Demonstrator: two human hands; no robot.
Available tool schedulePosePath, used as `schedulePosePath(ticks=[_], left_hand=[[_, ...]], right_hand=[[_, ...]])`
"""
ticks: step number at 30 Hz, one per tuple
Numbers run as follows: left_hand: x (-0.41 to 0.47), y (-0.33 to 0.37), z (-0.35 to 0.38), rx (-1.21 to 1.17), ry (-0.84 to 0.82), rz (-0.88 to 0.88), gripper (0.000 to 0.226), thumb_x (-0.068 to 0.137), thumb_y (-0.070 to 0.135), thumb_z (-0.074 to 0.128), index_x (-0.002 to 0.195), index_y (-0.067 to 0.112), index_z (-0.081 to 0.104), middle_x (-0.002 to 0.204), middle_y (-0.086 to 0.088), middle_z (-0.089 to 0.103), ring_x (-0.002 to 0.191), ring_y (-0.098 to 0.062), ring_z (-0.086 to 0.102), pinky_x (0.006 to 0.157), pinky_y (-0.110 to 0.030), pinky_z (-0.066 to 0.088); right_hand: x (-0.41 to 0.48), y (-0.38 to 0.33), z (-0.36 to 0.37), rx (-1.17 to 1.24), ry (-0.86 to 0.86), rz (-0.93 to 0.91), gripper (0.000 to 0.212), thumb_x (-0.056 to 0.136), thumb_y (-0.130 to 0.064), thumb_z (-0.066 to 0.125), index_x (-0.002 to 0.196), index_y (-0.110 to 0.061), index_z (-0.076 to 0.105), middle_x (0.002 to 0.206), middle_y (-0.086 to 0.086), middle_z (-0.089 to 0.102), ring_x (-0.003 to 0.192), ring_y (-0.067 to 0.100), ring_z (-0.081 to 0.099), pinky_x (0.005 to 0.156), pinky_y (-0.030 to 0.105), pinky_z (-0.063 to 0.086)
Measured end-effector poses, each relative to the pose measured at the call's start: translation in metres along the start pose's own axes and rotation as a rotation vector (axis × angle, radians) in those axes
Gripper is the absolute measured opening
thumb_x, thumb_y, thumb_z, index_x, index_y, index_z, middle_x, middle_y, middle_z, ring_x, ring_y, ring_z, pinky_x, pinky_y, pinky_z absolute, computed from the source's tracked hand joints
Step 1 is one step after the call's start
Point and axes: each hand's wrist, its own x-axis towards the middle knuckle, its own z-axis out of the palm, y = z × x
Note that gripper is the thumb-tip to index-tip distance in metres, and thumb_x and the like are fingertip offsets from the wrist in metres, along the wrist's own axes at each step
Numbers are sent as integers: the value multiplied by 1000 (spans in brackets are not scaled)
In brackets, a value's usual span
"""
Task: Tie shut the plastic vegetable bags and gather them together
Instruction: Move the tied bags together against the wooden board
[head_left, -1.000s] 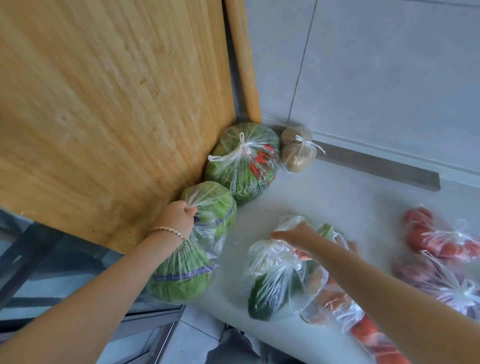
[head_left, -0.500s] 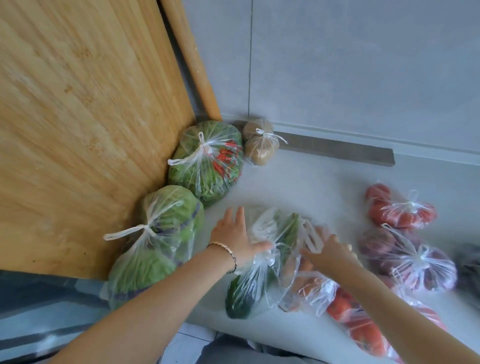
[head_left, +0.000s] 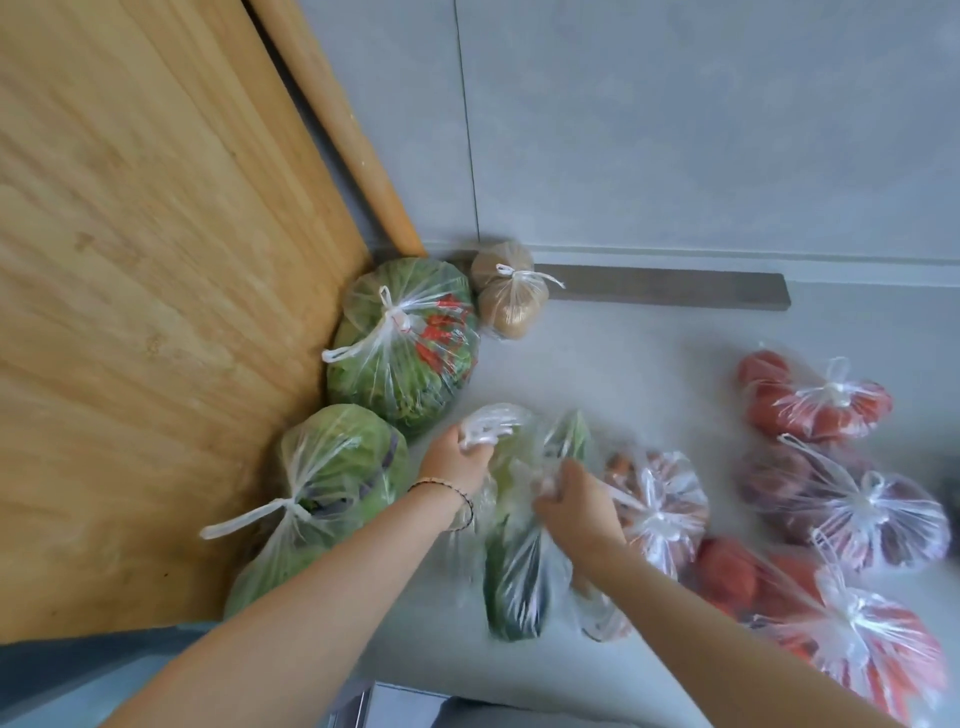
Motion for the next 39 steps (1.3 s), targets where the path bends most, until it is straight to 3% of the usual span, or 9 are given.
schedulePosePath(ticks=[5, 10, 13, 16, 23, 27, 30, 36, 39], left_hand=[[21, 17, -8, -213, 73, -18, 33, 89, 18, 52, 121, 9, 52, 109, -6, 55, 95, -22, 50, 83, -26, 37], [52, 34, -17, -267, 140, 15, 36, 89, 16, 52, 124, 8, 50, 106, -3, 52, 95, -19, 48, 82, -24, 35], [67, 38, -17, -268, 135, 31, 31, 88, 16, 53, 118, 11, 55, 104, -3, 56, 93, -19, 49, 81, -25, 36], [72, 37, -15, -350, 237, 23, 14, 87, 15, 52, 99, 17, 58, 92, 0, 56, 88, -19, 49, 77, -25, 36], [65, 37, -14, -174, 202, 84, 22, 87, 23, 55, 103, 10, 49, 90, -4, 51, 87, -21, 46, 70, -26, 34], [60, 33, -12, -76, 132, 57, 25, 87, 29, 54, 98, 9, 45, 75, 2, 44, 83, -22, 45, 68, -27, 32], [45, 26, -5, 59, 119, 78, 46, 86, 24, 57, 121, 1, 38, 104, -9, 48, 95, -25, 47, 76, -29, 35], [-6, -11, 7, 360, 202, 305, 75, 79, 14, 63, 139, 1, 20, 148, -21, 13, 140, -32, 10, 115, -34, 11], [-27, -30, 5, 386, -58, 320, 62, 84, 19, 59, 136, 7, 28, 143, -15, 25, 136, -26, 22, 110, -26, 17]], right_hand=[[46, -33, -29, 181, 118, 16, 11, 85, -13, 49, 76, -15, 43, 67, 0, 50, 66, 21, 50, 54, 25, 39], [68, -42, -26, 198, 91, -46, 23, 84, -9, 51, 70, -18, 35, 61, -3, 38, 51, 12, 34, 48, 23, 31], [75, -49, -23, 259, 72, -74, 16, 85, -9, 54, 96, -14, 45, 68, -6, 45, 53, 10, 41, 45, 18, 35], [83, -52, -22, 308, 70, -42, 39, 85, -5, 51, 121, -13, 42, 76, -2, 51, 56, 13, 46, 49, 25, 39], [69, -32, -54, 84, 42, 11, 49, 86, -17, 52, 133, -18, 39, 68, -3, 55, 52, 12, 48, 49, 25, 42], [31, 2, -81, -131, 358, 15, 54, 81, -33, 60, 130, -21, 39, 116, 10, 55, 104, 27, 52, 86, 35, 44], [25, 31, -80, -288, 123, 130, 81, 72, -56, 64, 138, -25, 29, 134, 12, 32, 126, 32, 29, 105, 43, 31], [16, 54, -55, -404, 65, 188, 19, 87, -33, 47, 101, -21, 43, 114, 11, 52, 108, 33, 53, 82, 38, 45], [4, 47, -59, -369, 33, 153, 35, 90, -33, 46, 112, -5, 49, 93, 8, 58, 92, 31, 61, 74, 31, 47]])
